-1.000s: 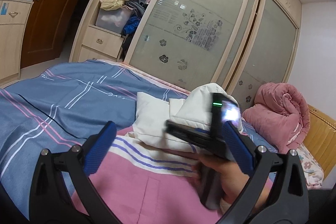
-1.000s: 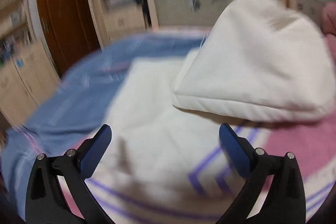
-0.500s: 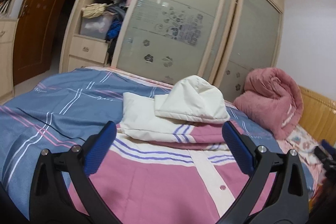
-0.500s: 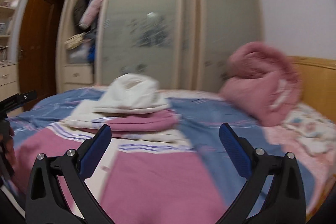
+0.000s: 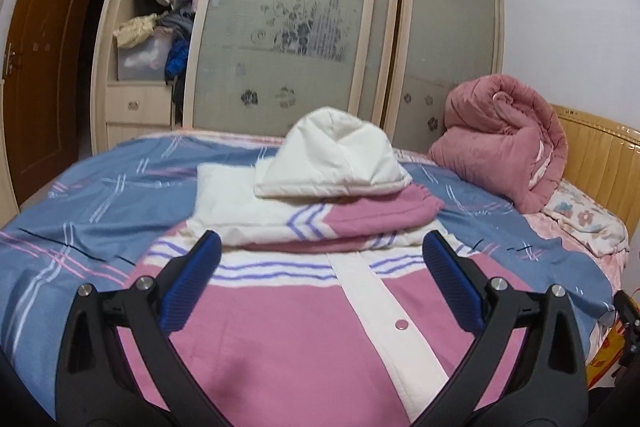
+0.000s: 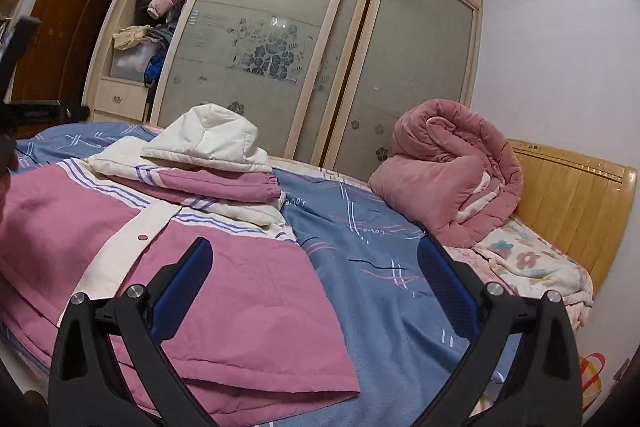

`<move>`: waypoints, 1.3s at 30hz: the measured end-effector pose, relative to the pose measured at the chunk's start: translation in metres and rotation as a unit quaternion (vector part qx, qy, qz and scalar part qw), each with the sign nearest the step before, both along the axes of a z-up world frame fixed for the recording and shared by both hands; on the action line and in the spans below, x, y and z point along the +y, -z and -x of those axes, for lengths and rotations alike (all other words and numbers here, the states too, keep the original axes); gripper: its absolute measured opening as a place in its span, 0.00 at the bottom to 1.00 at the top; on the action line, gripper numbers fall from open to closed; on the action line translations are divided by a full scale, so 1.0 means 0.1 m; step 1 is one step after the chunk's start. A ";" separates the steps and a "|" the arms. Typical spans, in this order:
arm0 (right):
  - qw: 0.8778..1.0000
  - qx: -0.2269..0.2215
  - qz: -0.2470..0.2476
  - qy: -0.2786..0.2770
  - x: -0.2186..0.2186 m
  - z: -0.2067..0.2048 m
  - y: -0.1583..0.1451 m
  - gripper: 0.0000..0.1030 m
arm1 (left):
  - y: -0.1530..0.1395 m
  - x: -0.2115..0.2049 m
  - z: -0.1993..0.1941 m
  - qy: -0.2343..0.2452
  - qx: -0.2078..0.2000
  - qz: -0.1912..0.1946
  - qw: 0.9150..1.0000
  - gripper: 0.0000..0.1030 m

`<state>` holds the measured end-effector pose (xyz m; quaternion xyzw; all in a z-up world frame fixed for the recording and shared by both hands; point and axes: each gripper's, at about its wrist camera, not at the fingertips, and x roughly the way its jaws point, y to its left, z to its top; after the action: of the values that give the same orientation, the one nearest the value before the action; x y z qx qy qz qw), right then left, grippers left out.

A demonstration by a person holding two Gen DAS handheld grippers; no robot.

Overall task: Fold large clothes
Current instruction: 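Move the left gripper over the jacket to the folded white hood, then grasp the hood edge with the left gripper, smooth it down, and release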

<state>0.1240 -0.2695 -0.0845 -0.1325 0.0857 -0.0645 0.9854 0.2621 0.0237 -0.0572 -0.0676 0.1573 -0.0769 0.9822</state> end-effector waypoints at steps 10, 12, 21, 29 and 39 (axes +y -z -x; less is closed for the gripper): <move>0.999 0.010 -0.033 0.002 -0.17 -0.05 -0.01 0.99 | 0.13 -0.21 -0.11 -0.008 0.008 -0.046 0.999 0.98; 0.999 0.008 -0.049 0.006 -0.24 -0.04 -0.02 0.99 | 0.14 -0.26 -0.11 -0.001 0.009 -0.057 0.998 0.98; 0.994 -0.023 -0.108 0.002 -0.49 0.09 -0.07 0.99 | 0.11 -0.82 -0.39 0.038 -0.012 -0.313 0.949 0.98; 0.983 -0.032 -0.183 0.001 -0.80 0.11 -0.07 0.99 | -0.10 -1.23 -1.32 0.064 -0.019 -0.382 0.922 0.98; 0.976 -0.035 -0.217 -0.006 -1.00 0.11 -0.06 0.99 | 0.31 -1.83 -2.60 0.078 0.056 -0.452 0.887 0.88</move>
<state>0.1132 -0.3697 -0.0784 0.0860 0.0621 -0.0428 0.9934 0.5223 -0.1598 -0.0878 0.3923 0.2348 -0.0702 0.8866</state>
